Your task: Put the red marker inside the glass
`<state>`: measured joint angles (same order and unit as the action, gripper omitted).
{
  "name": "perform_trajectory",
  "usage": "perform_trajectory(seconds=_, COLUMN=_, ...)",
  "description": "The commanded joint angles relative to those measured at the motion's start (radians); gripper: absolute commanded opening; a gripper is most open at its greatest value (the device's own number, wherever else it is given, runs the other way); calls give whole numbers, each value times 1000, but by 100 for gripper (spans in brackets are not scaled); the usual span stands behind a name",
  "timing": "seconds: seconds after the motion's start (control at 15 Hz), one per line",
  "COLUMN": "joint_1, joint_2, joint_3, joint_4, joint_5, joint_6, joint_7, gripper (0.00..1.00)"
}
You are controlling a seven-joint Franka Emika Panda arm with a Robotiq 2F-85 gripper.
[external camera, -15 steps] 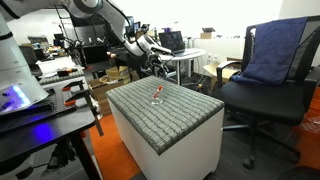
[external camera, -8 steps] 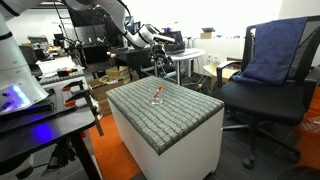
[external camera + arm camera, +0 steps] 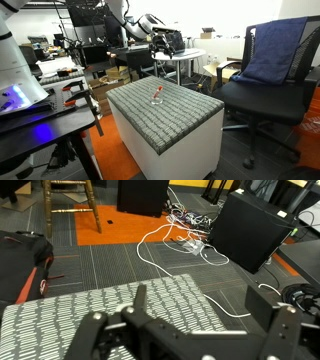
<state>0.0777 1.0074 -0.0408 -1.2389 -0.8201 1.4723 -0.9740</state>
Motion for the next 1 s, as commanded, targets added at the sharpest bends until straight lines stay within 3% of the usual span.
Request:
perform_trajectory(seconds=0.0, joint_1=-24, joint_2=-104, joint_3=16, joint_4=-122, joint_5=-10, joint_6=45, joint_7=70, gripper=100)
perform_trajectory(seconds=0.4, joint_1=-59, joint_2=-211, joint_3=31, joint_4=-237, joint_5=-12, joint_6=107, joint_7=96, gripper=100)
perform_trajectory(seconds=0.47, joint_1=-40, joint_2=-114, joint_3=22, joint_4=-117, joint_5=-9, joint_6=39, joint_7=62, gripper=100)
perform_trajectory(seconds=0.93, joint_1=-54, joint_2=-163, joint_3=30, joint_4=-177, joint_5=-8, joint_6=66, joint_7=62, gripper=100)
